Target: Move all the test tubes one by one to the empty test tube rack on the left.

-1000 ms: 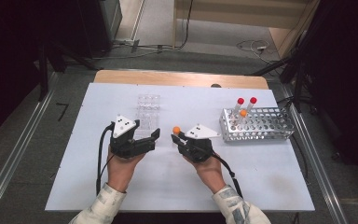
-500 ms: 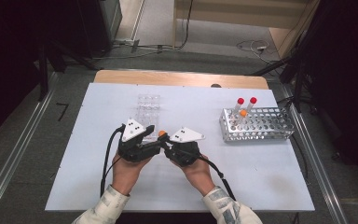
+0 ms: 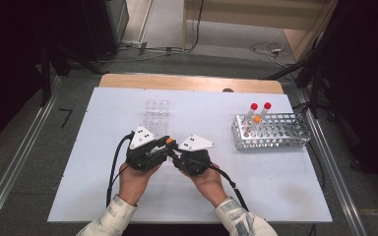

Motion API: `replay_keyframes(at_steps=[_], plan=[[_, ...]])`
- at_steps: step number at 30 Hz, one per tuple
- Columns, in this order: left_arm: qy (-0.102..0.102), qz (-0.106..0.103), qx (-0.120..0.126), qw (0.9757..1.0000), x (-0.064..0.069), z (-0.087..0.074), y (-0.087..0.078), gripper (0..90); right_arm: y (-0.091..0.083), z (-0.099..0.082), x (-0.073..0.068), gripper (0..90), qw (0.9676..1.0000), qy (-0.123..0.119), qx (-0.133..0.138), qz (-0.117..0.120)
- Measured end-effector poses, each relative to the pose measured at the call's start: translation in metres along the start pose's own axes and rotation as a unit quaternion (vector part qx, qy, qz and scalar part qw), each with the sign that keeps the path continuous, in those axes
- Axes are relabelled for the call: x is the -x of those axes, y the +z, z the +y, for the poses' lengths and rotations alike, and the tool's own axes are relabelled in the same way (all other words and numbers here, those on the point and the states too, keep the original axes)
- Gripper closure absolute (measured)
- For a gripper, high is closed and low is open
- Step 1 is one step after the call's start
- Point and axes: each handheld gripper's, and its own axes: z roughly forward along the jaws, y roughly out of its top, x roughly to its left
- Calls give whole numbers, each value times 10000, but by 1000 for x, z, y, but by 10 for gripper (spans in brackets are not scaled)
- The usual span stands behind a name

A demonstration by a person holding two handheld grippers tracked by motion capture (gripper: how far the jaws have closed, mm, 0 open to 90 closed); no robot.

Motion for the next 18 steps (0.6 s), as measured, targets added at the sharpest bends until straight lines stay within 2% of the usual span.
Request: replay_keyframes(at_steps=[2, 4, 7, 12, 18], plan=[[-15, 9, 13, 10000, -1, 1, -1, 703, -1, 0, 1, 549, 9998, 24, -48, 199], [-37, 16, 32, 10000, -2, 2, -3, 703, -4, 0, 1, 469, 9995, -101, -97, 271], [-106, 61, 82, 9999, -6, 3, -6, 703, -12, -1, 5, 414, 9992, -155, -127, 332], [-184, 199, 165, 9995, -16, 10, -16, 703, -34, -12, 17, 406, 9993, -159, -147, 303], [-299, 418, 319, 9982, -31, 22, -29, 703, -61, -29, 38, 401, 9999, -12, -159, 58]])
